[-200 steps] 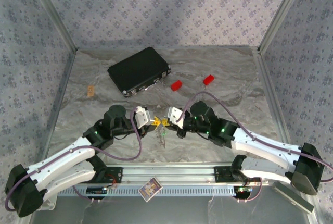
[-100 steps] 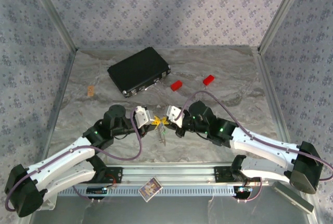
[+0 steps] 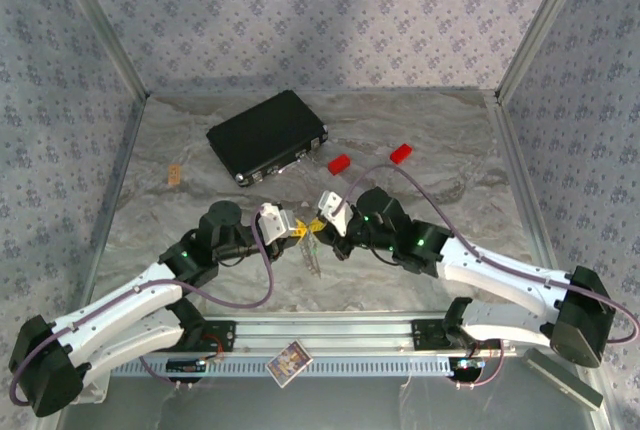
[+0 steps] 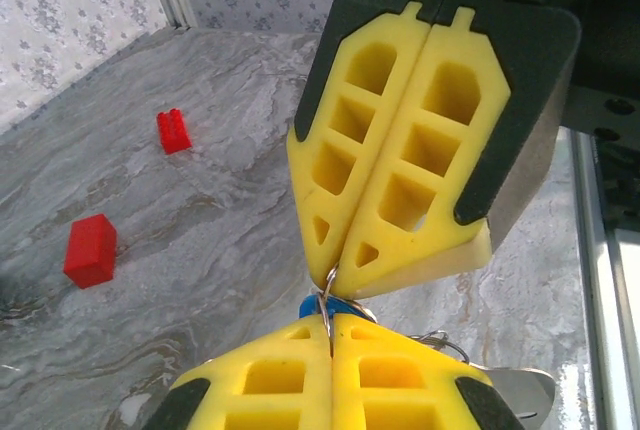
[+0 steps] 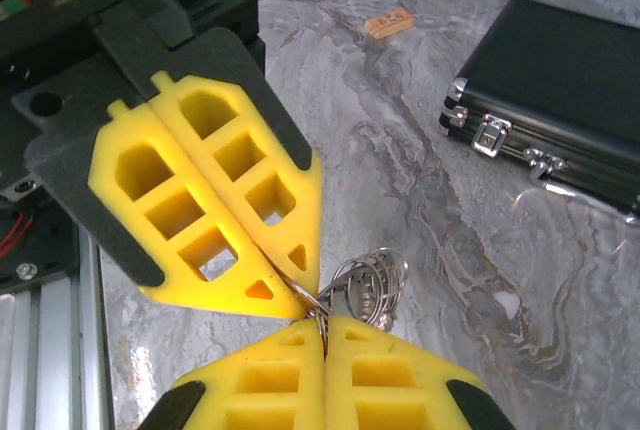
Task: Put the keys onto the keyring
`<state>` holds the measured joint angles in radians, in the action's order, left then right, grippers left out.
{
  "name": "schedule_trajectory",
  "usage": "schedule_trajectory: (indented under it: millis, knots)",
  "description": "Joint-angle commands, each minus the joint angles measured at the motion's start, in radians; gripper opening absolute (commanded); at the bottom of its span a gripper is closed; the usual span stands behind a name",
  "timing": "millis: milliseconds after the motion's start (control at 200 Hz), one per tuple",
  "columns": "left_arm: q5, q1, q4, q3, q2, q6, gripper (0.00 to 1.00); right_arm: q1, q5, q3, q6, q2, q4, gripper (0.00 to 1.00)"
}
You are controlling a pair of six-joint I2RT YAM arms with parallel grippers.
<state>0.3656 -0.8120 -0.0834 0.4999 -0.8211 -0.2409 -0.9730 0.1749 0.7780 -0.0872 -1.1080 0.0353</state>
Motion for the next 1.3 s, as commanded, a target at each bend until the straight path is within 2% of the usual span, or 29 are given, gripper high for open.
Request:
schedule_trajectory:
  millis: [0,195,490,725,924,1294]
  knots:
    - [0.030,-0.031,-0.011,0.005,0.001,-0.055,0.00,0.027,-0.104,0.058,0.110,-0.014,0.023,0.00]
    - [-0.019,-0.054,-0.022,-0.011,0.015,-0.090,0.00,0.051,-0.126,0.082,0.231,-0.023,0.081,0.00]
    - [-0.082,-0.073,-0.057,-0.033,0.030,-0.123,0.00,0.058,-0.068,0.099,0.319,-0.035,0.110,0.00]
    - [-0.103,-0.073,-0.012,-0.003,0.006,-0.023,0.00,0.060,-0.053,0.077,0.232,-0.006,0.123,0.00]
    - [-0.109,-0.072,-0.002,-0.004,0.003,0.070,0.00,0.057,0.081,0.066,0.104,-0.008,0.142,0.00]
    - [-0.105,-0.072,-0.018,0.000,-0.009,0.074,0.00,0.041,0.148,0.084,0.012,-0.037,0.185,0.00]
